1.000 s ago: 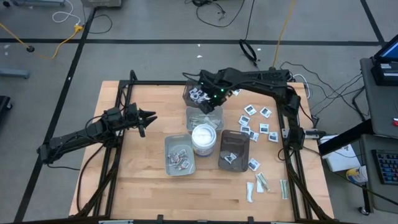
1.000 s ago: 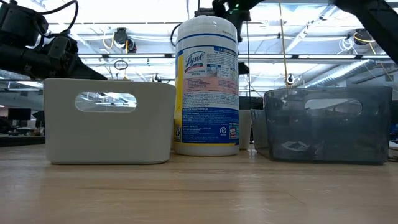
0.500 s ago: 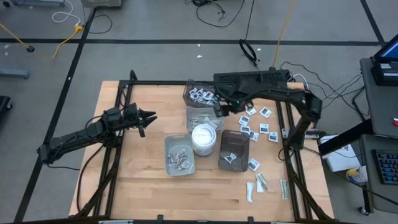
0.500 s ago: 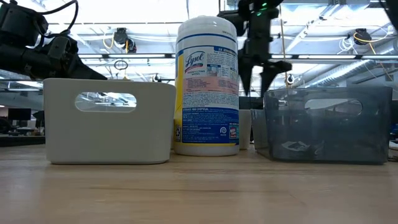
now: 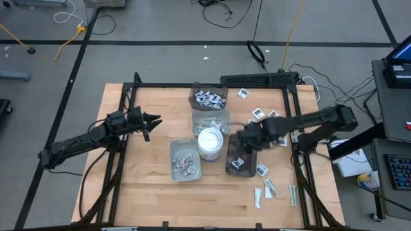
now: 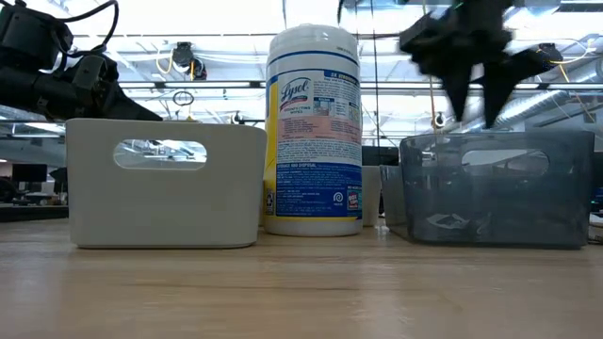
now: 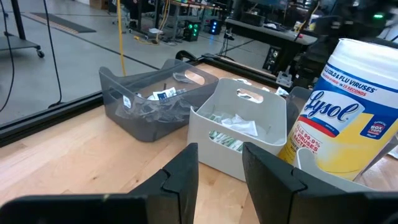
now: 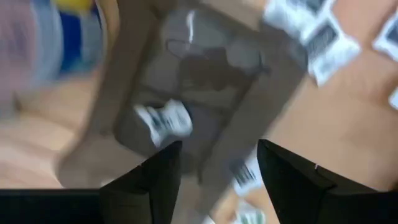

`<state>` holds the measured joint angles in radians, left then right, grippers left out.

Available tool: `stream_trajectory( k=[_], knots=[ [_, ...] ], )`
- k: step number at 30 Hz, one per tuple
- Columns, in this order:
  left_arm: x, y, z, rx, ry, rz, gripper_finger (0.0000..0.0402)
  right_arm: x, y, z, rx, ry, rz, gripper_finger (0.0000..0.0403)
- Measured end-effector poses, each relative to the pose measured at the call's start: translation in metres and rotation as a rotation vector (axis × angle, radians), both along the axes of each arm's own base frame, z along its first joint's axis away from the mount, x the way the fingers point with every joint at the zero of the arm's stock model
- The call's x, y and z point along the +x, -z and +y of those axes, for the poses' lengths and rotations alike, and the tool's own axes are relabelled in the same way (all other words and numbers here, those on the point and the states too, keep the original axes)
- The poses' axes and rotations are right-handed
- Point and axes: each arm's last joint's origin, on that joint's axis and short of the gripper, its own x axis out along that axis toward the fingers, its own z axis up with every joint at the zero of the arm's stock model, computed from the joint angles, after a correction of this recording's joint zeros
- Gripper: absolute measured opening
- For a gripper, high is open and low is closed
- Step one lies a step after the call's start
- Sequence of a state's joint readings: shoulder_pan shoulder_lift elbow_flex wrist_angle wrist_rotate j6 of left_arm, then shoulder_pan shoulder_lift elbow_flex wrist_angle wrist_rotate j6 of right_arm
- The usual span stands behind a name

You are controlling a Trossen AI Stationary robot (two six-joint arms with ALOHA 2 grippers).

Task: Pick & Place First Aid Supplies
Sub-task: Put the bandage into the top gray bin

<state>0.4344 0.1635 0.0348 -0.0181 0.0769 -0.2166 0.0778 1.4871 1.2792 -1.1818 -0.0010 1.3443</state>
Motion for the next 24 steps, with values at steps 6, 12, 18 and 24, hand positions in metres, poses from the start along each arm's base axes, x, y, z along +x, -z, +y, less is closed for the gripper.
stream_trajectory(
  k=[6, 12, 18, 24],
  knots=[
    [0.0, 0.0, 0.0, 0.0, 0.0, 0.0, 0.0129, -0.024, 0.0, 0.054, 0.013, -0.084, 0.008, 0.0201],
    [0.0, 0.0, 0.0, 0.0, 0.0, 0.0, 0.0129, -0.05, -0.001, 0.096, 0.025, -0.136, 0.024, 0.0201],
    [0.0, 0.0, 0.0, 0.0, 0.0, 0.001, 0.0129, -0.073, -0.001, 0.13, 0.054, -0.182, 0.047, 0.0201],
    [0.0, 0.0, 0.0, 0.0, 0.0, 0.0, 0.0129, -0.093, -0.001, 0.151, 0.057, -0.219, 0.054, 0.0201]
  ],
)
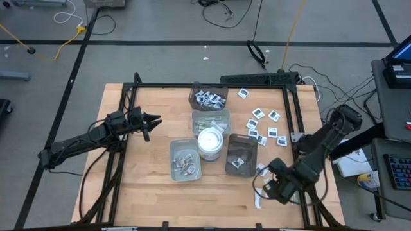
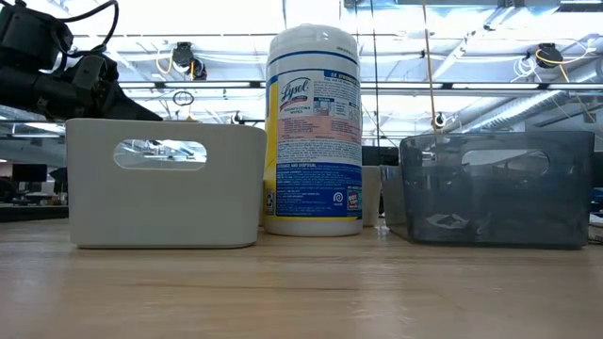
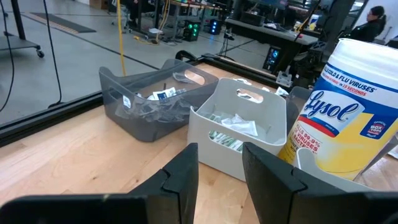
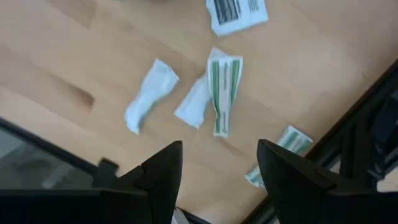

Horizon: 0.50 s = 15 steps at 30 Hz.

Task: Pick & Place First Aid Supplies
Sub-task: Put the bandage into the top gray bin

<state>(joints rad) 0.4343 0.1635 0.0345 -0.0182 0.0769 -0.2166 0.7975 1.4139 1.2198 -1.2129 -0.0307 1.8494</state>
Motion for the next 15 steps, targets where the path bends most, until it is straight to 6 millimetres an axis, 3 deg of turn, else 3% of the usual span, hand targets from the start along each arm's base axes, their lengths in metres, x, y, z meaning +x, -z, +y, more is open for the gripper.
stream_trajectory(
  k=[4, 15],
  knots=[
    [0.0, 0.0, 0.0, 0.0, 0.0, 0.0, 0.0129, -0.008, 0.007, 0.009, -0.011, -0.047, 0.014, 0.0201],
    [0.0, 0.0, 0.0, 0.0, 0.0, 0.0, 0.0129, -0.008, 0.063, 0.017, 0.008, -0.099, 0.094, 0.0201]
  ],
)
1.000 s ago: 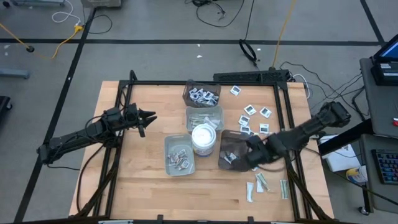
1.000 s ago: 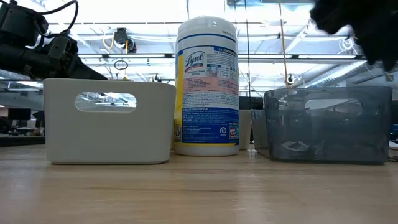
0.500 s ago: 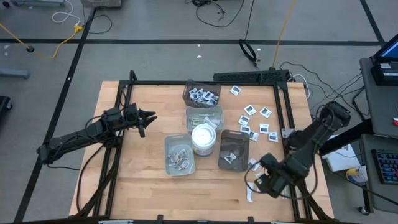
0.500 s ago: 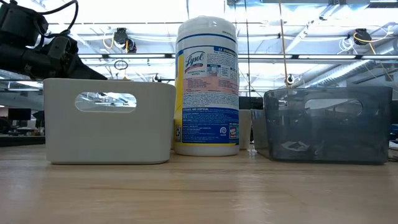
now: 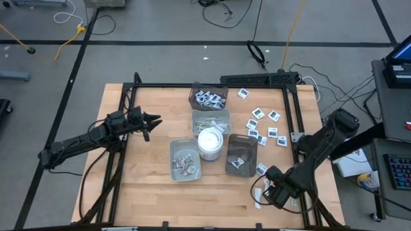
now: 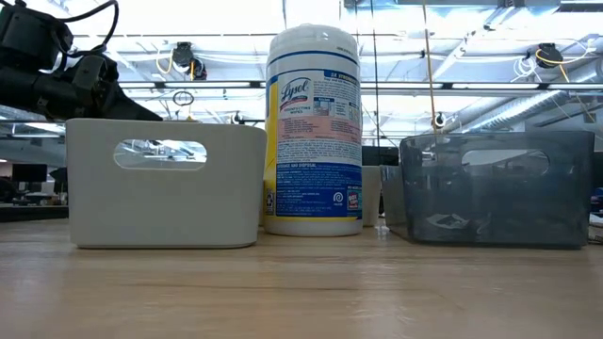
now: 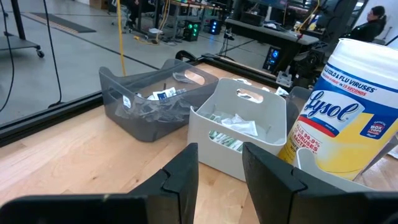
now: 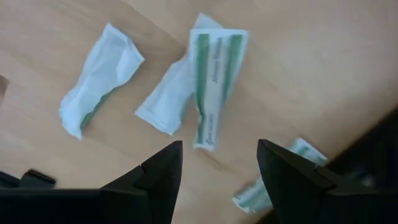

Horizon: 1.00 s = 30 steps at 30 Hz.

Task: Pick & Place First Aid Supplies
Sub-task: Put the bandage into the top gray bin

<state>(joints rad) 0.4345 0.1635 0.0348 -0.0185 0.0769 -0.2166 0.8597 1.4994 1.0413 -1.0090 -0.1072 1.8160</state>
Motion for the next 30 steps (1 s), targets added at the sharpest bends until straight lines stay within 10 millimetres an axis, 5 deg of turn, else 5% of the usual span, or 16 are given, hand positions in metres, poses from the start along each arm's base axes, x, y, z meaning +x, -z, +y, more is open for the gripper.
stream_trajectory(
  k=[14, 18, 25, 30],
  knots=[
    [0.0, 0.0, 0.0, 0.0, 0.0, 0.0, 0.0129, 0.001, 0.053, -0.002, 0.049, -0.008, 0.053, 0.0194],
    [0.0, 0.0, 0.0, 0.0, 0.0, 0.0, 0.0129, 0.001, 0.058, -0.001, 0.079, -0.009, 0.042, 0.0151],
    [0.0, 0.0, 0.0, 0.0, 0.0, 0.0, 0.0129, 0.006, 0.057, 0.0, 0.118, 0.032, 0.012, 0.0012],
    [0.0, 0.0, 0.0, 0.0, 0.0, 0.0, 0.0129, 0.007, 0.043, -0.005, 0.094, 0.047, 0.024, 0.0005]
  ],
)
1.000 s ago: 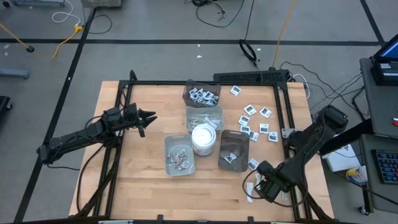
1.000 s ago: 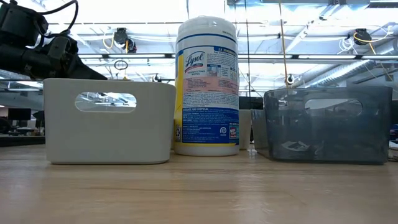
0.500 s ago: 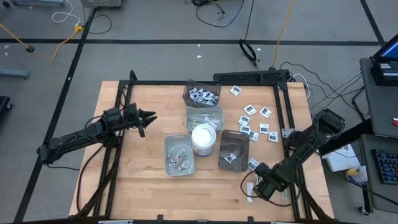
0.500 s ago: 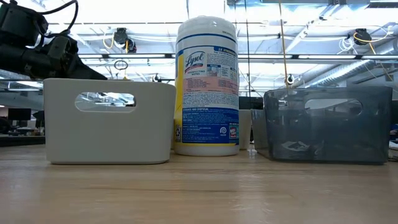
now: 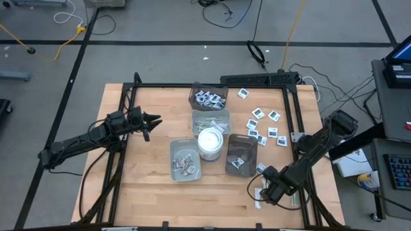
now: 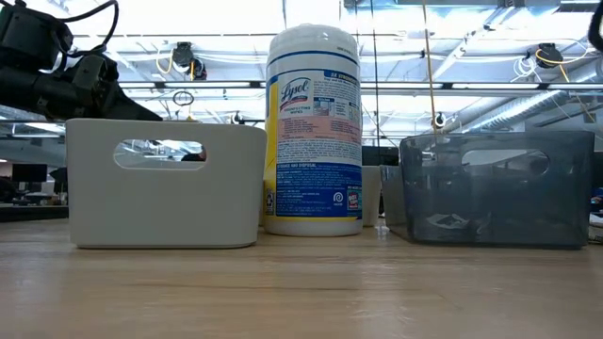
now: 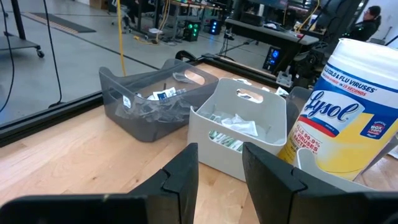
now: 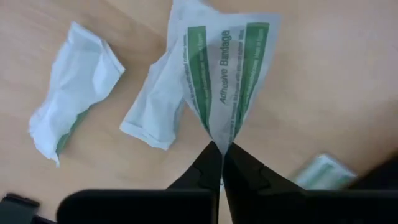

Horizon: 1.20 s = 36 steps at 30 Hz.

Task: Pick & Place First Aid Supplies
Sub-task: Put the bandage into the top gray bin

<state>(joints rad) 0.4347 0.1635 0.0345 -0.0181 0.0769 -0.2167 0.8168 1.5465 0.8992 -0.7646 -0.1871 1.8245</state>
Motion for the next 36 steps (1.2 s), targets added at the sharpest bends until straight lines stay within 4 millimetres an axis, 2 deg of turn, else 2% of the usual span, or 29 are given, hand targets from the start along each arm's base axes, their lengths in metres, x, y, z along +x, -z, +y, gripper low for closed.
stream_trajectory(
  k=[8, 13, 17, 22, 27, 32, 36],
  knots=[
    [0.0, 0.0, 0.0, 0.0, 0.0, 0.0, 0.0129, 0.007, -0.046, -0.012, -0.024, -0.12, 0.014, 0.0002],
    [0.0, 0.0, 0.0, 0.0, 0.0, 0.0, 0.0129, 0.012, -0.076, -0.028, -0.068, -0.165, 0.073, 0.0001],
    [0.0, 0.0, 0.0, 0.0, 0.0, 0.0, 0.0129, 0.017, -0.095, -0.049, -0.11, -0.187, 0.162, 0.0001],
    [0.0, 0.0, 0.0, 0.0, 0.0, 0.0, 0.0129, 0.034, -0.115, -0.087, -0.094, -0.208, 0.195, 0.0001],
    [0.0, 0.0, 0.0, 0.0, 0.0, 0.0, 0.0129, 0.059, -0.13, -0.133, -0.098, -0.232, 0.1, 0.0001],
    [0.0, 0.0, 0.0, 0.0, 0.0, 0.0, 0.0129, 0.082, -0.136, -0.184, -0.108, -0.278, 0.06, 0.0001],
    [0.0, 0.0, 0.0, 0.0, 0.0, 0.0, 0.0129, 0.099, -0.132, -0.224, -0.095, -0.305, 0.052, 0.0]
  ],
)
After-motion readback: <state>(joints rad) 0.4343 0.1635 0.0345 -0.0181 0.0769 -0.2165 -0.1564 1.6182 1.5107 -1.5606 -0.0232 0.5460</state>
